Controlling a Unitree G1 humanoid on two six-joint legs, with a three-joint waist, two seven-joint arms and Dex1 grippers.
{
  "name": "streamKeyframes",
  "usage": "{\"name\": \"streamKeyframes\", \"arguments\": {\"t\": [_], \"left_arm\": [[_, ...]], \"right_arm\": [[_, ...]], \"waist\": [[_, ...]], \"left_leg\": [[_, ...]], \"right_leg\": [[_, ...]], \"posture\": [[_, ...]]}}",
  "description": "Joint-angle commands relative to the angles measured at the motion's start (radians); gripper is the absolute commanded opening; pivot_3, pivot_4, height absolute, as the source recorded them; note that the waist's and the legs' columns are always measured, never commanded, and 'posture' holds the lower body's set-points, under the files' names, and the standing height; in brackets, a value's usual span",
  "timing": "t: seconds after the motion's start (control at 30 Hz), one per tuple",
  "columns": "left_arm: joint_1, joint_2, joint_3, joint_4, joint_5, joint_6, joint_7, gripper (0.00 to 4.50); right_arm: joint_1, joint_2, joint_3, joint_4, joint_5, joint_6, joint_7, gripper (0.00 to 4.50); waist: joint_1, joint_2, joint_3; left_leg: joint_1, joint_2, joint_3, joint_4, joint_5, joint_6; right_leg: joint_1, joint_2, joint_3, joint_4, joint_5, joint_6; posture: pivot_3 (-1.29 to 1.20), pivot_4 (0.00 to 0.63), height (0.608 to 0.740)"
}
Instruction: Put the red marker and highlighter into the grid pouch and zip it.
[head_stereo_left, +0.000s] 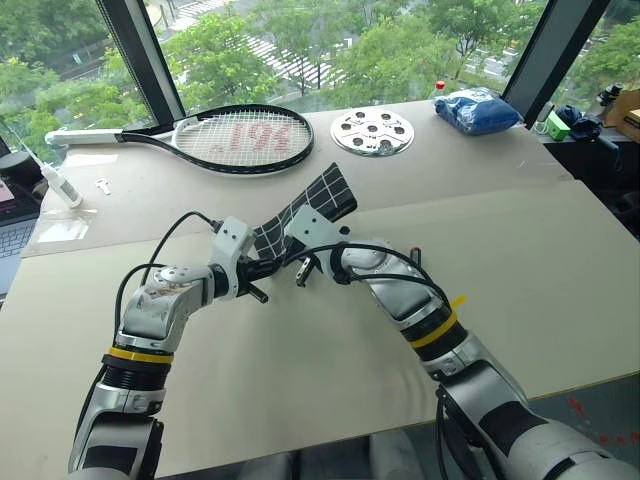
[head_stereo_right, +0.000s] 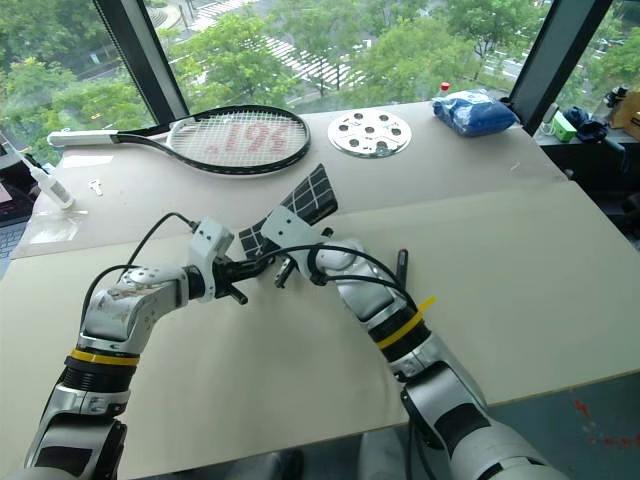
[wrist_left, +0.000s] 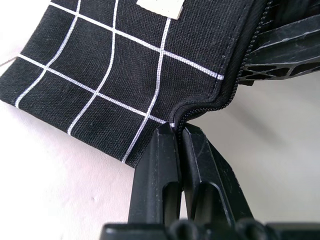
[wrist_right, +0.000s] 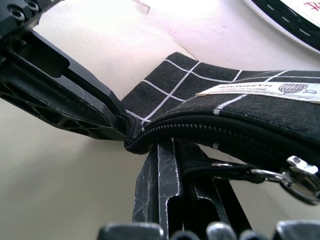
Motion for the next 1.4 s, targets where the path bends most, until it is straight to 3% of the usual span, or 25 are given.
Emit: {"name": "streamKeyframes", "arguments": {"t": [0.03,0.27,0.47,0.8,1.0,1.13,1.4], "left_arm": [[-0.016,-0.015,0.023,-0.076,-0.038,0.007,0.003,0.00],[0.018,-0.008,0.035,-0.103,-0.049,0.021,0.017,0.00],[0.021,-0.009,0.041,-0.114,-0.053,0.032,0.026,0.00],[0.019,-0.015,0.055,-0.132,-0.060,0.048,0.042,0.00],[0.048,-0.015,0.060,-0.176,-0.069,0.072,0.057,0.00],[0.067,0.000,0.068,-0.198,-0.079,0.084,0.059,0.00],[0.057,0.002,0.066,-0.194,-0.088,0.086,0.068,0.00]], "right_arm": [[-0.046,-0.025,0.003,0.057,-0.060,-0.076,-0.027,0.01],[-0.072,-0.061,-0.100,0.059,-0.046,-0.055,-0.039,0.01],[0.016,-0.029,0.005,-0.161,-0.034,0.059,0.063,0.01],[0.025,-0.043,0.116,-0.144,-0.122,0.041,0.067,0.01],[-0.048,-0.064,-0.013,0.016,-0.132,0.003,-0.033,0.01],[-0.050,-0.047,-0.050,0.008,-0.106,0.020,-0.034,0.01],[0.069,0.035,0.083,-0.104,-0.120,0.066,0.014,0.01]], "waist": [[0.001,0.000,0.000],[-0.002,0.000,0.000],[-0.004,0.000,0.000],[0.006,0.000,0.000],[0.004,0.000,0.000],[0.004,0.000,0.000],[-0.002,0.000,0.000]], "left_leg": [[0.000,0.000,0.000,0.000,0.000,0.000],[0.000,0.000,0.000,0.000,0.000,0.000],[0.000,0.001,0.000,0.000,0.000,0.000],[-0.001,0.000,0.000,0.004,0.000,0.000],[-0.001,0.001,0.001,0.004,0.000,-0.001],[-0.001,0.001,0.001,0.004,0.000,-0.001],[-0.001,0.003,0.001,0.004,-0.001,-0.002]], "right_leg": [[0.000,0.000,0.000,0.000,0.000,0.000],[0.000,0.000,0.000,0.000,0.000,0.000],[0.000,0.001,0.000,0.000,0.000,0.000],[0.000,0.001,0.000,0.000,0.002,-0.001],[0.000,0.001,0.000,0.000,0.002,-0.001],[0.000,0.001,0.000,0.000,0.002,-0.001],[0.000,0.004,0.001,0.000,0.002,-0.002]], "posture": [[0.00,0.150,0.740],[0.00,0.150,0.740],[0.00,0.150,0.740],[0.00,0.150,0.740],[0.00,0.150,0.740],[0.00,0.150,0.740],[0.00,0.150,0.740]]}}
